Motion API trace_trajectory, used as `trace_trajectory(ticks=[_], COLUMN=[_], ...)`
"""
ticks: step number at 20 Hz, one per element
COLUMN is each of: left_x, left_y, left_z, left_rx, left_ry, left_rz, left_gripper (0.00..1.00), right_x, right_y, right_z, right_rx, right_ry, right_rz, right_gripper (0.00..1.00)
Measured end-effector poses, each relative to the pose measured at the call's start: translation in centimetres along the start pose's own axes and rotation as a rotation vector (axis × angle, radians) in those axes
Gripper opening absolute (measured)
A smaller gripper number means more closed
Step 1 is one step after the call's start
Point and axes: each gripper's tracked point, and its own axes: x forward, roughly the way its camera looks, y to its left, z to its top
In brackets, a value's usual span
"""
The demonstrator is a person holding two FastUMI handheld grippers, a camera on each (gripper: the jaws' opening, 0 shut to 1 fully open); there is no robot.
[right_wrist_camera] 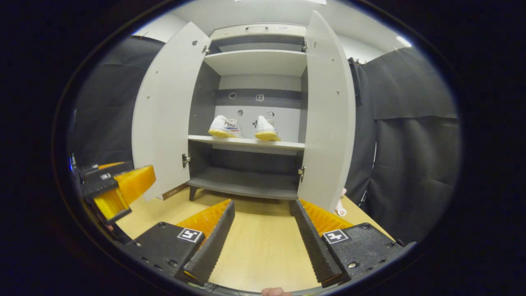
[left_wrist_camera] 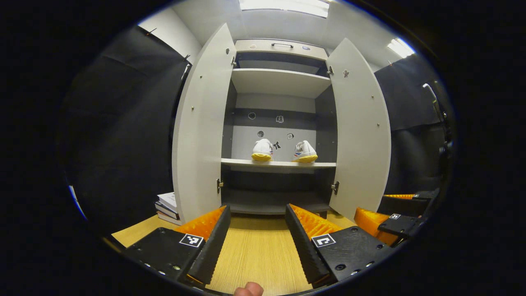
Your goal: Grab one shoe with the right hand and put it into the shoe cabinet, grab the other shoe with the left hand and put it into the shoe cabinet; then close the right door with the right hand and the left door with the left hand.
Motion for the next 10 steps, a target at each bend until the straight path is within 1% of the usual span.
trace_trajectory(ticks=[2, 3, 5, 8, 10], left_x=[0.1, 0.2, 0.4, 0.9, 1.1], left_y=[0.0, -0.2, -0.6, -0.7, -0.9], left_z=[-0.1, -0.1, -0.2, -0.1, -0.2], left_rx=[0.005, 0.006, 0.009, 0.002, 0.000], left_ry=[0.003, 0.004, 0.007, 0.007, 0.008], left_rz=[-0.009, -0.015, -0.026, -0.052, -0.060], left_gripper=[0.81, 0.80, 0.81, 0.81, 0.81], right_x=[-1.2, -1.7, -2.5, -3.1, -3.1], right_y=[-1.9, -3.2, -6.8, -13.7, -18.2], right_z=[1.9, 2.9, 5.1, 9.0, 11.2], right_rx=[0.033, 0.055, 0.107, 0.163, 0.155], right_ry=[-0.006, -0.006, -0.010, -0.048, -0.076], right_rz=[-0.016, -0.027, -0.066, -0.173, -0.252], right_gripper=[0.96, 0.99, 0.97, 0.97, 0.96])
